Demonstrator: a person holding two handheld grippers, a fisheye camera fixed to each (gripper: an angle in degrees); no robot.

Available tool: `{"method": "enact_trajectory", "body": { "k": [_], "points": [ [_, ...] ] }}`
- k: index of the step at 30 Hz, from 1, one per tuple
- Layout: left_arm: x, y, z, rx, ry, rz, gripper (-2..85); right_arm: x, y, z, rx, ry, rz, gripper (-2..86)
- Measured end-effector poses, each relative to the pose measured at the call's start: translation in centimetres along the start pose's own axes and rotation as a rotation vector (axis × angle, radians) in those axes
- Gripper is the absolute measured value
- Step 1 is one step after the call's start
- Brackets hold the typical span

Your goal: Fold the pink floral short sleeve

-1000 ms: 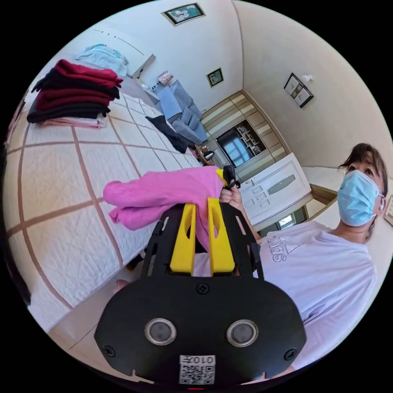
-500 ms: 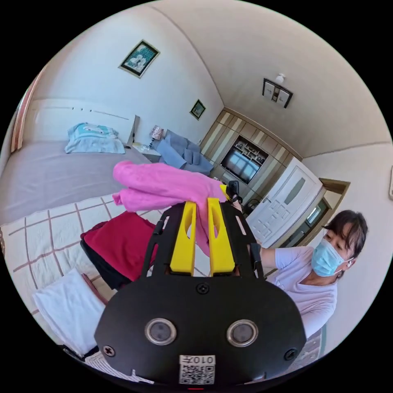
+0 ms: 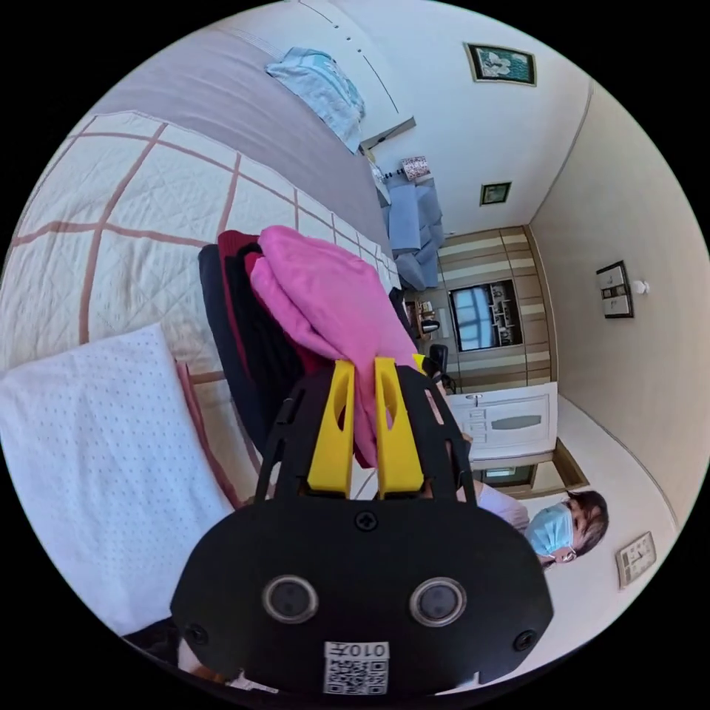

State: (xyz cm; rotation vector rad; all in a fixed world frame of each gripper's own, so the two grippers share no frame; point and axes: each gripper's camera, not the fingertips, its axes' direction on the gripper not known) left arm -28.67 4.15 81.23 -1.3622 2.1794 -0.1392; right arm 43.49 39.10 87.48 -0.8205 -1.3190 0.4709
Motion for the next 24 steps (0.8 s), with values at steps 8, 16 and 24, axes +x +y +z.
{"method": "enact_trajectory", "body": {
  "k": [8, 16, 24],
  "points": [
    [4.0, 1.0, 2.6, -0.164, -0.282, -0.062, 7.2, -5.1, 0.2, 2.3, -0.022, 0.262, -0.123, 3.9],
    [18.7, 8.0, 5.9, 0.028, -0.61, 0.387, 3.1, -10.7, 9.7, -1.7, 0.171, 0.493, -0.453, 2.6],
    [27.1, 27.8, 26.2, 0.297, -0.673, 0.967, 0.0, -8.2, 24.8, -10.6, 0.328, 1.05, -0.448, 4.5]
  ]
}}
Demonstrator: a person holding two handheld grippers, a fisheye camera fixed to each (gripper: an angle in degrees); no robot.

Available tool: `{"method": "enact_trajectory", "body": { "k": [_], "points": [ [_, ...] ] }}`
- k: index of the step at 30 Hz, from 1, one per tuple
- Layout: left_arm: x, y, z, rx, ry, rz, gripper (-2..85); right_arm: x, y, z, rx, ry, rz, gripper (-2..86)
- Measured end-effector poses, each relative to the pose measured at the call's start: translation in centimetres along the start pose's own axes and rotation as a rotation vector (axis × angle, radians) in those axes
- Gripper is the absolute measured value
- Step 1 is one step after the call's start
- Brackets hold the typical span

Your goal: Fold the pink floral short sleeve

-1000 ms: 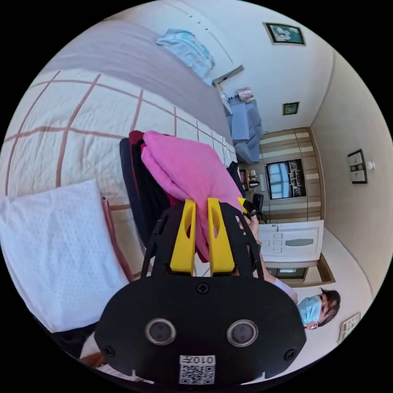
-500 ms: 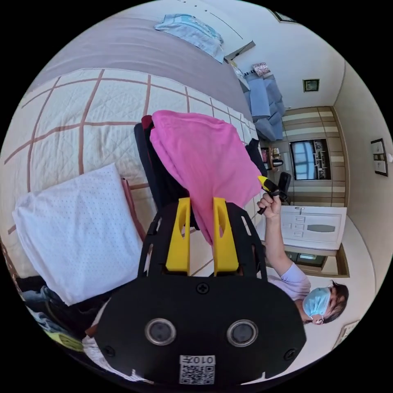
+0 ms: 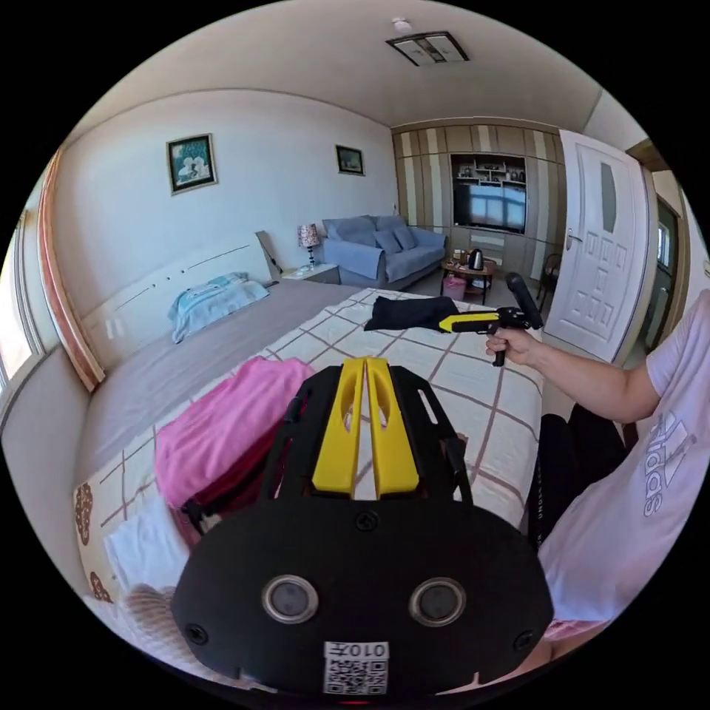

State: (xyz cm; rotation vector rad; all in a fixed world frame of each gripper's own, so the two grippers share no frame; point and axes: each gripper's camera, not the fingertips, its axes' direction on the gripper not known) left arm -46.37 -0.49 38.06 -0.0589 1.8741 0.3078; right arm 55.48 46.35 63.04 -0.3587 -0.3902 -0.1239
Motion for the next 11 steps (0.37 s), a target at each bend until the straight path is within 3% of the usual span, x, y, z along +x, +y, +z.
{"method": "enact_trajectory", "body": {
  "k": [5, 11],
  "points": [
    [9.1, 8.8, 10.1, -0.082, 0.339, -0.167, -0.1, 10.3, 7.2, -2.4, -0.113, 0.154, 0.236, 7.9],
    [14.2, 12.6, 13.0, -0.163, 0.485, -0.209, -0.2, 15.9, 1.8, 1.3, -0.159, 0.273, 0.152, 12.2]
  ]
}}
